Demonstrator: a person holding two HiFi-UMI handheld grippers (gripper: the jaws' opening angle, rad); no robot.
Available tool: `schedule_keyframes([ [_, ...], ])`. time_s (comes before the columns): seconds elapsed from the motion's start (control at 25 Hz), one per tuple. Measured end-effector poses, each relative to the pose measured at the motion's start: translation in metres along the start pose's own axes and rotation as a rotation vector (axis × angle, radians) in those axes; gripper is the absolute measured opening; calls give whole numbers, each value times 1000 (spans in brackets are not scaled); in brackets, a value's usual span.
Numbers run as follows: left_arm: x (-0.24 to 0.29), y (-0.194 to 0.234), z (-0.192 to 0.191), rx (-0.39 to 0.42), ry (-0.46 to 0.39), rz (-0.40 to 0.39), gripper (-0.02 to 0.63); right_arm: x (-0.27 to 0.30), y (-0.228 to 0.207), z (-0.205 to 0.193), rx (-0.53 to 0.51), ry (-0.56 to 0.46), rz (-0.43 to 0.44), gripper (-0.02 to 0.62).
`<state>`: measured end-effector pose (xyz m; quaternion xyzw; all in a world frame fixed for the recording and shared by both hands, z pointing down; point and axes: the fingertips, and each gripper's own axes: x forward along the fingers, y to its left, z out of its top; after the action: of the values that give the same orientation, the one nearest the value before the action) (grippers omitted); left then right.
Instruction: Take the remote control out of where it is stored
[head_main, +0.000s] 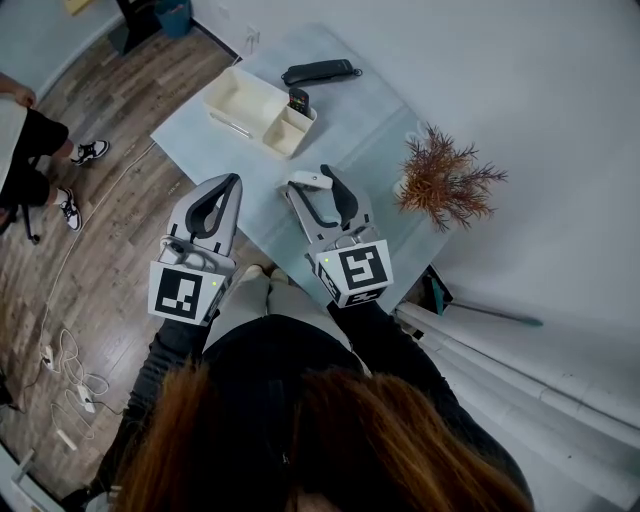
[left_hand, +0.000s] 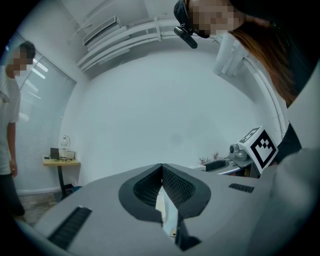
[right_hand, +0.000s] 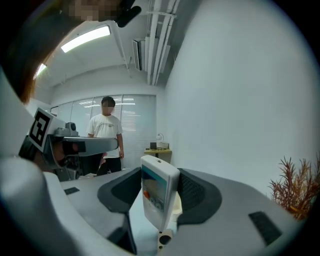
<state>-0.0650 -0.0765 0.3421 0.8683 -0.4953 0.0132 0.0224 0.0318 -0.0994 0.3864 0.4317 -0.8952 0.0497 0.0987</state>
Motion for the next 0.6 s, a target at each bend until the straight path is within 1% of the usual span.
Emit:
schedule_keyframes([
  [0.12, -2, 1, -1, 2, 4, 6, 9, -4, 8, -10, 10, 21, 31, 230],
  [0.24, -6, 2, -5, 1, 30, 12, 9, -9, 18, -20, 14, 42, 71, 230],
  [0.36, -5, 3, 2, 3, 0, 12, 9, -13, 27, -31, 13, 70, 106, 229],
  [0.52, -7, 3, 0, 2, 3, 21, 9, -21, 32, -45, 6, 92, 120, 225],
  [0.56, -8, 3, -2, 2, 8, 23, 9, -24, 32, -48, 2, 92, 116, 136],
  [0.6, -8, 3, -2, 2, 10, 23, 9, -26, 32, -52, -5, 98, 113, 101],
])
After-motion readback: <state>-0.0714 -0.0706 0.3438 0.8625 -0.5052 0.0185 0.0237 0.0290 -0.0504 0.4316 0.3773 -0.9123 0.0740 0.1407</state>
